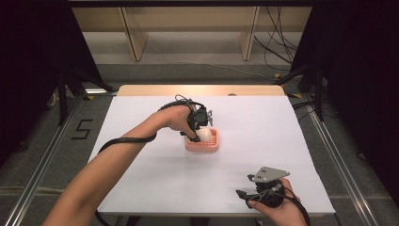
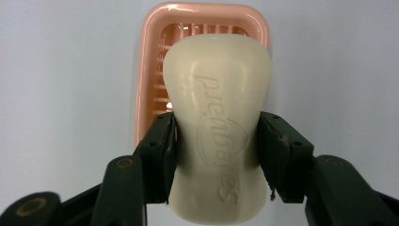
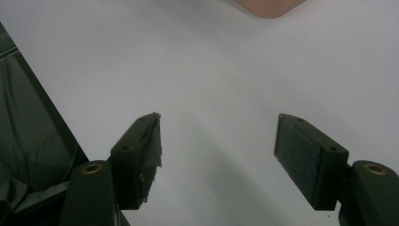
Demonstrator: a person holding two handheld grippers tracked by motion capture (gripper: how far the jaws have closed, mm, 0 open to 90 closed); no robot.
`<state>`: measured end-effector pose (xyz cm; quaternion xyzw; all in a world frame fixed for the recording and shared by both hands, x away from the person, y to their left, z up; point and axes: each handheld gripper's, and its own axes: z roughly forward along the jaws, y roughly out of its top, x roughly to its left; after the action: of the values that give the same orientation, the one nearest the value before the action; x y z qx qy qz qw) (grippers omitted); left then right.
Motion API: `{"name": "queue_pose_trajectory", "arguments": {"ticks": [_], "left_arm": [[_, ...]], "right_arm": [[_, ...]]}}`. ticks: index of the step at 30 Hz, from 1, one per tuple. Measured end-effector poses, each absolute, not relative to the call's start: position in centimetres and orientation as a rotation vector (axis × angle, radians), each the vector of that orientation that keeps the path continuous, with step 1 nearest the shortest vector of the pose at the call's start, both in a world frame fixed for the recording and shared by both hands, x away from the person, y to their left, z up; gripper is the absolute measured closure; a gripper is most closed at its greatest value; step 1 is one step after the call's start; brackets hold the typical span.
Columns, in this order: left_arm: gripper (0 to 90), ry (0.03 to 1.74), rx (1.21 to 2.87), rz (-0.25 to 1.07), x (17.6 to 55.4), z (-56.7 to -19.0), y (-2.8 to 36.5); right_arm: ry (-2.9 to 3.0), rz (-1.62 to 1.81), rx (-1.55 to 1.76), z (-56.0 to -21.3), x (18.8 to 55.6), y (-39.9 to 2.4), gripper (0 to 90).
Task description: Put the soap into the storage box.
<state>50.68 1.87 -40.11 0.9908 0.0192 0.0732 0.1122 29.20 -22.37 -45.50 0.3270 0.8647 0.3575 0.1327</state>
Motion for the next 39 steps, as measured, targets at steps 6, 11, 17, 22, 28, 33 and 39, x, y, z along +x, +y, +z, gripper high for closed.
{"name": "queue_pose_trajectory", "arguments": {"ticks": [6, 11, 17, 22, 28, 33, 39], "left_arm": [[49.1, 0.060, 2.907, 0.216, 51.0, -40.5, 1.4], [49.1, 0.065, 2.909, 0.216, 51.3, -41.1, 1.0], [49.1, 0.086, 2.905, 0.226, 51.7, -41.6, 0.9], [49.1, 0.090, 2.905, 0.234, 51.9, -41.9, 0.8], [49.1, 0.090, 2.899, 0.241, 52.1, -42.2, 0.7], [49.1, 0.080, 2.901, 0.244, 52.1, -42.5, 0.6], [49.0, 0.078, 2.906, 0.240, 52.2, -42.8, 0.6]], "right_arm": [[2.503, 1.043, 0.939, -45.5, 29.2, -22.4, 33.1], [2.506, 1.029, 0.964, -45.4, 29.1, -22.4, 33.1], [2.502, 1.025, 0.999, -45.4, 28.9, -22.4, 33.1], [2.502, 1.023, 0.998, -45.4, 28.9, -22.4, 33.1], [2.503, 1.024, 0.990, -45.4, 28.9, -22.4, 33.1], [2.504, 1.023, 0.991, -45.4, 28.9, -22.4, 33.1], [2.506, 1.025, 0.995, -45.4, 28.9, -22.4, 33.1]]}}
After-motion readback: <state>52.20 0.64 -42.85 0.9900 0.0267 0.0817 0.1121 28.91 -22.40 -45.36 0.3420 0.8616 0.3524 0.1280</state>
